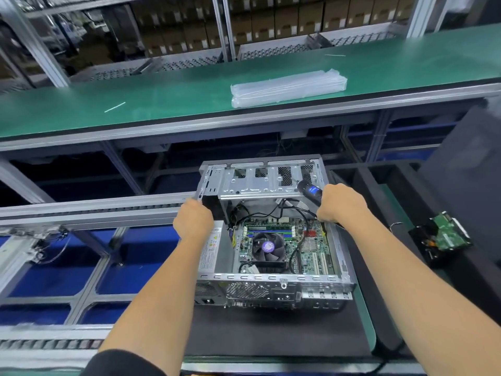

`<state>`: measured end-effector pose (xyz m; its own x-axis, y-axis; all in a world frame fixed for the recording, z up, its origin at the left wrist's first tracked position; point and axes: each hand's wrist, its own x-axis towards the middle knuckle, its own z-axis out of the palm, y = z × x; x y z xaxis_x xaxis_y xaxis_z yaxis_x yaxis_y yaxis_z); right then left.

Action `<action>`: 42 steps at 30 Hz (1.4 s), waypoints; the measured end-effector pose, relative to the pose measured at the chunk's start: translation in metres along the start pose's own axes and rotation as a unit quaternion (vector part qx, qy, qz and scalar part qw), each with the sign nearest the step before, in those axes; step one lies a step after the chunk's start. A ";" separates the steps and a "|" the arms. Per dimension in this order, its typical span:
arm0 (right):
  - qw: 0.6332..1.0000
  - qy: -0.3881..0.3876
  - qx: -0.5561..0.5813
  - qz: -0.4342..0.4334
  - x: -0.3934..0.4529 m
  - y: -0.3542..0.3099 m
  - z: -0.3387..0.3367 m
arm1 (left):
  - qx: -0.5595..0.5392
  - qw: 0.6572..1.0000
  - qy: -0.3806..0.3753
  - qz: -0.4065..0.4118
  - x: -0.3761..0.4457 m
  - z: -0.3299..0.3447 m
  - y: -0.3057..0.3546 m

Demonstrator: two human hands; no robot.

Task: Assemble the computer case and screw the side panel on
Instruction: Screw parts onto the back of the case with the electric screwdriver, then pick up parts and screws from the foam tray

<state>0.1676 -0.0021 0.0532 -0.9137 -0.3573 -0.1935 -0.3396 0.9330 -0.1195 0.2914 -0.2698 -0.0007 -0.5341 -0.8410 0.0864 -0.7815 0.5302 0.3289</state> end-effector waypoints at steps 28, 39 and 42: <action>0.814 -0.034 0.561 0.147 0.032 0.197 0.016 | -0.266 0.909 -0.139 0.290 -0.095 0.075 0.287; 0.786 -0.087 0.592 0.153 0.059 0.266 0.038 | -0.019 0.895 -0.374 0.242 -0.143 0.179 0.358; 0.790 -0.087 0.589 0.146 0.065 0.280 0.037 | 0.028 0.894 -0.393 0.211 -0.153 0.200 0.363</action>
<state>0.0218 0.2346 -0.0291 -0.8350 -0.2316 -0.4991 0.4165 0.3266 -0.8484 0.0250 0.0724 -0.0827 -0.8299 -0.2402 -0.5036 -0.4595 0.8061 0.3729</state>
